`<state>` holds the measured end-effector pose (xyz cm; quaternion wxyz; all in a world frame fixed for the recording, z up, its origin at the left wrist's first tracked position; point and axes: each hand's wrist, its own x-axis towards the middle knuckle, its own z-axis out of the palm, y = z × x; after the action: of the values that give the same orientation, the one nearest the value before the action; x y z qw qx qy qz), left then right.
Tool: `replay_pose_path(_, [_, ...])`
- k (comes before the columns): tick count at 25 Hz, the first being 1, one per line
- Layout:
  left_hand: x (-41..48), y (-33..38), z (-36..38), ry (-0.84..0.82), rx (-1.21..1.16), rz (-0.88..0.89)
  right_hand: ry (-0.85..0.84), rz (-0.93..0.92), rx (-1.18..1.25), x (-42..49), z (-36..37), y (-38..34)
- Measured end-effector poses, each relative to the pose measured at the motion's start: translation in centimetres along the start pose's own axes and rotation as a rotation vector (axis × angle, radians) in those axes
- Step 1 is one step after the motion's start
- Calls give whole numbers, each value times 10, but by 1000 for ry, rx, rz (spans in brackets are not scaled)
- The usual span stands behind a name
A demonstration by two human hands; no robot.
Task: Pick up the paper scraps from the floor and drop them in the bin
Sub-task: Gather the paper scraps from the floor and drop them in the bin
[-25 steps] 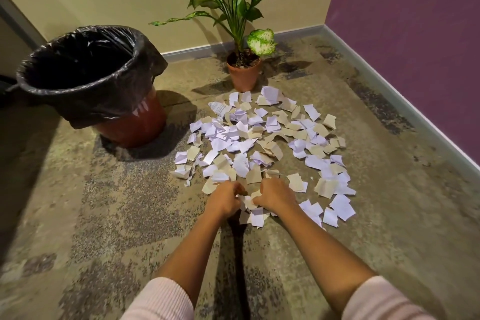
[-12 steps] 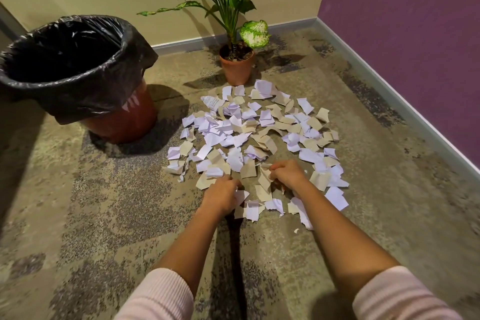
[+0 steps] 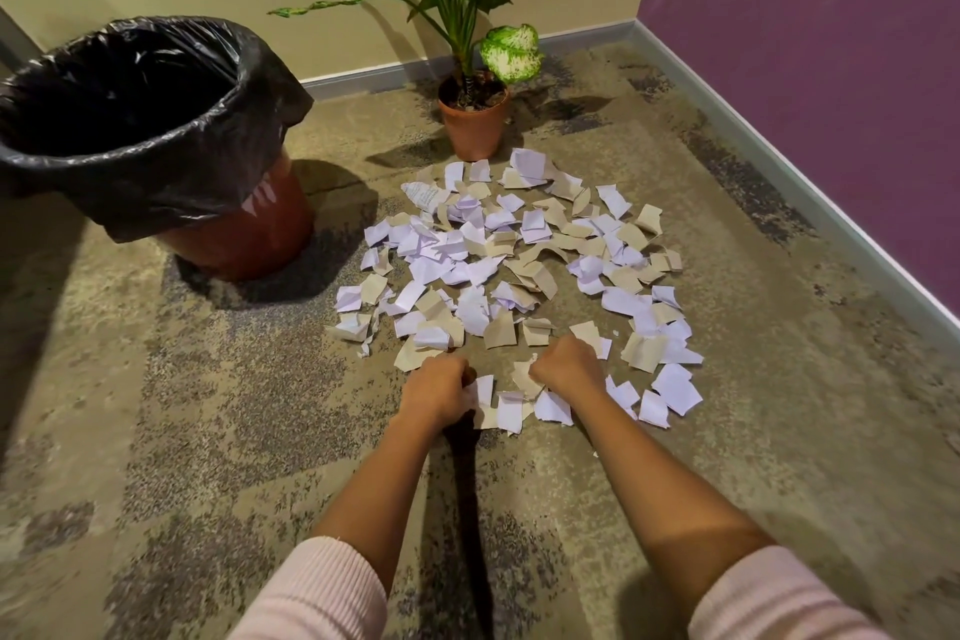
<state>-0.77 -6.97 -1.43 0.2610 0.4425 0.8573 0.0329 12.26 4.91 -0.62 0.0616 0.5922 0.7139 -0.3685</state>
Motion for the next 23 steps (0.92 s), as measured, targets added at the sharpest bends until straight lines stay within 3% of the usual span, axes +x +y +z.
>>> replay_pose_path(5, [2,-6,-5,-46,-260,-79,11,-47,20,-1,6,-3])
replay_pose_path(11, [5,-7,-14,-56,-391,-105,-65,-30,162,6,-10,0])
replay_pose_path(18, [-2,3,-8,-257,-395,-120,-126,-31,49,6,-21,-4])
replay_pose_path(23, [-4,26,-4,-216,-370,-218,-88,-97,12,3,-9,-1])
